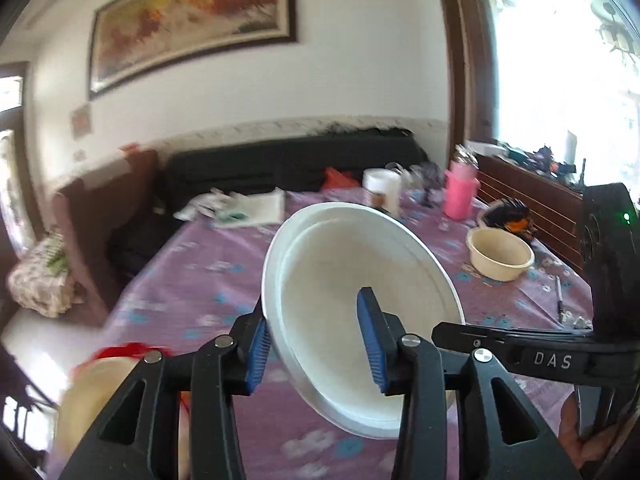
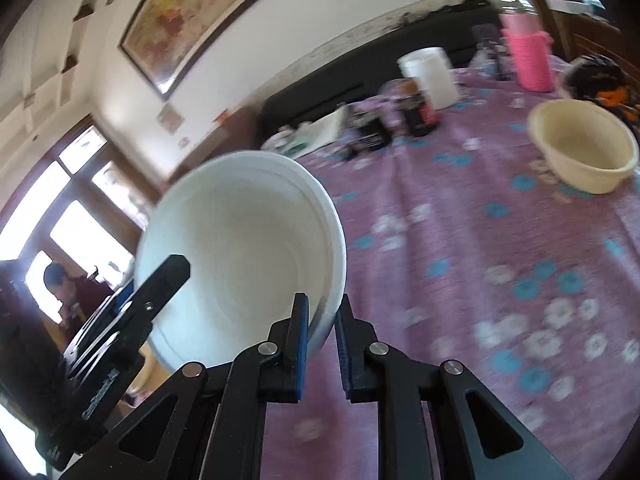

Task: Organize plates and bowls
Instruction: 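Carry the white bowl with both tools over the red plate stack, then lower the white bowl onto the plate stack and open both tools, then move the right tool to the beige ribbed bowl and grasp its rim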

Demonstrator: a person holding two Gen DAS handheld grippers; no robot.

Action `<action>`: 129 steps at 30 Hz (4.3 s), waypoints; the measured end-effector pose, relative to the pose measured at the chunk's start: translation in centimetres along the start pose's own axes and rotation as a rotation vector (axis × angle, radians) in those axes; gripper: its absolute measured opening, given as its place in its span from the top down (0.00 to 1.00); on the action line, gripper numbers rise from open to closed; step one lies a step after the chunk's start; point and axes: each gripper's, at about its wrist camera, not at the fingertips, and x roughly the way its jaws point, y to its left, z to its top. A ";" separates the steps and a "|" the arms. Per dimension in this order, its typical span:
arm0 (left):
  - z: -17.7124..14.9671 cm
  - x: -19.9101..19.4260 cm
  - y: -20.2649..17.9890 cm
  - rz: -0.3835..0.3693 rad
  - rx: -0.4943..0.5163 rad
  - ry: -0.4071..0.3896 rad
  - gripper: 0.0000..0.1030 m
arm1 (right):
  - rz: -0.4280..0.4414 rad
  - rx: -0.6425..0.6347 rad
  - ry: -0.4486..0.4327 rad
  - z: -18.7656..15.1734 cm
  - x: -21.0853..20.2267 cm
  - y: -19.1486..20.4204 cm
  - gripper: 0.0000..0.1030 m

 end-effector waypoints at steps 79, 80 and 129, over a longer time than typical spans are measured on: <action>-0.4 -5.6 16.1 -0.001 -0.306 -0.003 0.33 | 0.112 0.023 0.162 -0.8 16.0 1.9 0.36; -0.1 -5.2 15.8 -0.001 -0.302 0.007 0.33 | 0.144 0.002 0.152 -1.0 15.7 2.0 0.36; -4.3 -13.0 -3.0 0.097 -0.114 0.229 0.30 | 0.053 -0.073 0.022 -0.9 12.5 0.3 0.36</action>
